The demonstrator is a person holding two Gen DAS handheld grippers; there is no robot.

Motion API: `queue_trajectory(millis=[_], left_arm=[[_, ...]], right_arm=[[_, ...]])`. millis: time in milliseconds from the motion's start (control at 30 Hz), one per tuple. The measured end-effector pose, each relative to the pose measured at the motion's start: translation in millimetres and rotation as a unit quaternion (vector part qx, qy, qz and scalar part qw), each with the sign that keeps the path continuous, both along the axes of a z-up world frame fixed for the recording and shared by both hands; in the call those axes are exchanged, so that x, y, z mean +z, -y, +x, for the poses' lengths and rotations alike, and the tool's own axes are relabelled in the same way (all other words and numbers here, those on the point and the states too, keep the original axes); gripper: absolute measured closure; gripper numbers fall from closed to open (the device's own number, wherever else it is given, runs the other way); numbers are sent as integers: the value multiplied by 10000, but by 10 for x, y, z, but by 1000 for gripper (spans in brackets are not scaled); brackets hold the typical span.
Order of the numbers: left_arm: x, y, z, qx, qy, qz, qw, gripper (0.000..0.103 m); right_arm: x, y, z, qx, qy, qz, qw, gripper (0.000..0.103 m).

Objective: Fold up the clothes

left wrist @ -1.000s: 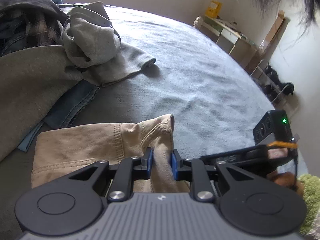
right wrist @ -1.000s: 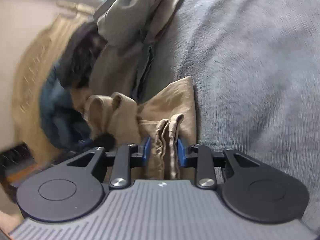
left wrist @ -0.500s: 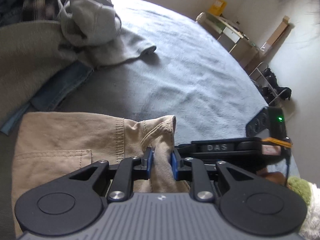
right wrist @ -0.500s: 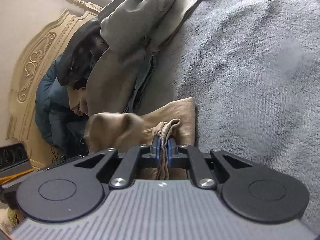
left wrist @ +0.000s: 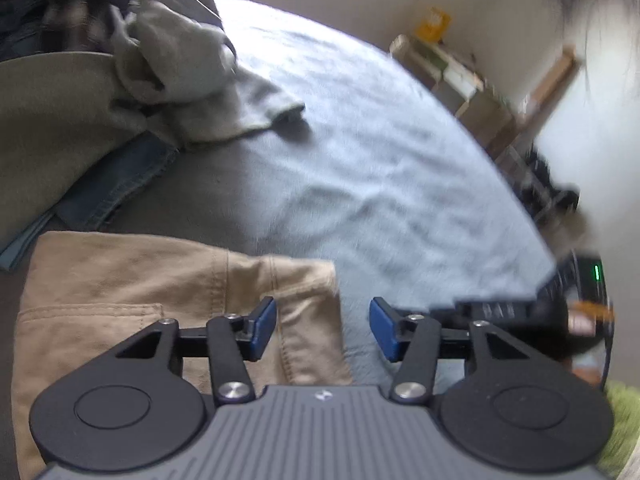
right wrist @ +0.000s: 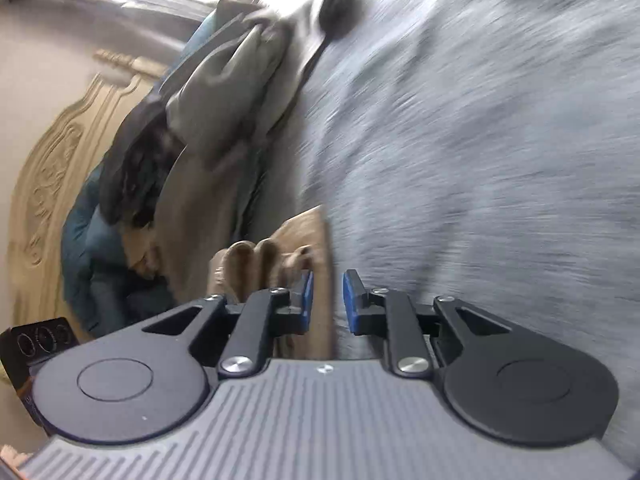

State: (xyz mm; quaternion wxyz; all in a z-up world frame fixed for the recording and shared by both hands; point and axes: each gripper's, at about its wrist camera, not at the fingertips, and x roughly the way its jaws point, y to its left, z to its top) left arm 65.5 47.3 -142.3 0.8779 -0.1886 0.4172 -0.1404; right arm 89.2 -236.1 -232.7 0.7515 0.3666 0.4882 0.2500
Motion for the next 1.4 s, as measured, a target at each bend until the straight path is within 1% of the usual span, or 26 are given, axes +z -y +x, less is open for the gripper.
queue_trajectory(millis=[67,100,167,233,300,400,433,467,500,600,633,667,767,833,867,933,967,1000,1067,1100,1133,1167,1200,1267,1300,1400], left_arm=[[120,-132,-75,297,80,-280,9991,49],[172,-206,-120,453,117,-390,9981,49],[257,-350,-217,756,148,-440,9961,49],[316,-471,-306,1022,115,-186,9945,49],[317,-593,-406,1221,26,165,9924,49],[233,-779,-548,1430,-200,573,9879,49],[171,-832,-596,1448,-317,642,9869,48],[96,-884,-645,1480,-474,712,9853,48],[11,-932,-701,1536,-615,737,9835,48],[-180,-1031,-855,1483,-887,612,9830,48],[-205,-1044,-903,1434,-889,613,9837,48],[-223,-1063,-942,1389,-918,589,9843,48],[-242,-1160,-1069,1375,-969,361,9851,47],[-247,-1219,-1131,1317,-996,234,9860,46],[-266,-1247,-1152,1248,-1044,155,9865,45],[-326,-1282,-1219,1114,-1075,5,9879,45],[-352,-1301,-1248,1084,-1053,-62,9885,43],[-391,-1322,-1254,1048,-1058,-171,9887,42],[-459,-1372,-1267,1046,-1140,-443,9870,42],[-480,-1395,-1275,1059,-1178,-559,9858,42],[-465,-1408,-1287,1008,-1173,-561,9864,43],[-450,-1420,-1302,953,-1165,-562,9870,43],[-438,-1428,-1329,879,-1142,-562,9880,43],[-451,-1466,-1360,780,-1177,-714,9874,43],[-466,-1483,-1372,729,-1208,-801,9868,43],[-544,-1465,-1371,467,-1366,-798,9863,43]], right_arm=[[182,66,-94,-104,266,-289,9992,86],[313,59,-141,-79,551,-386,9977,86],[571,-15,-218,38,1169,-576,9915,86],[775,-263,-262,403,1804,-796,9795,87],[898,-568,-285,917,2370,-1079,9611,88],[790,-1012,-208,1520,2717,-1684,9352,91],[689,-1091,-138,1567,2695,-1945,9300,92],[588,-1162,-68,1604,2663,-2186,9250,96],[485,-1180,9,1574,2572,-2300,9253,101],[267,-1234,153,1475,2401,-2452,9276,101],[285,-1275,135,1517,2477,-2587,9213,101],[331,-1340,110,1577,2556,-2799,9119,101],[562,-1455,18,1575,2687,-3216,8942,98],[770,-1503,-88,1576,2890,-3181,8891,98],[842,-1576,-123,1642,2938,-3118,8885,98],[842,-1745,-141,1915,2929,-3109,8837,99],[764,-1857,-123,2076,2878,-3263,8761,99],[652,-1924,-73,2128,2734,-3418,8736,99],[367,-1920,132,2033,2279,-3500,8856,103],[296,-1892,195,1955,2145,-3427,8935,103],[304,-1883,231,1865,2046,-3382,8994,103],[388,-1915,218,1776,2036,-3471,8980,103],[490,-1966,157,1750,2155,-3616,8900,102],[708,-2070,-3,1867,2408,-3708,8773,102],[802,-2122,-71,1942,2456,-3582,8796,102],[867,-2275,-227,2280,2412,-3436,8785,101]])
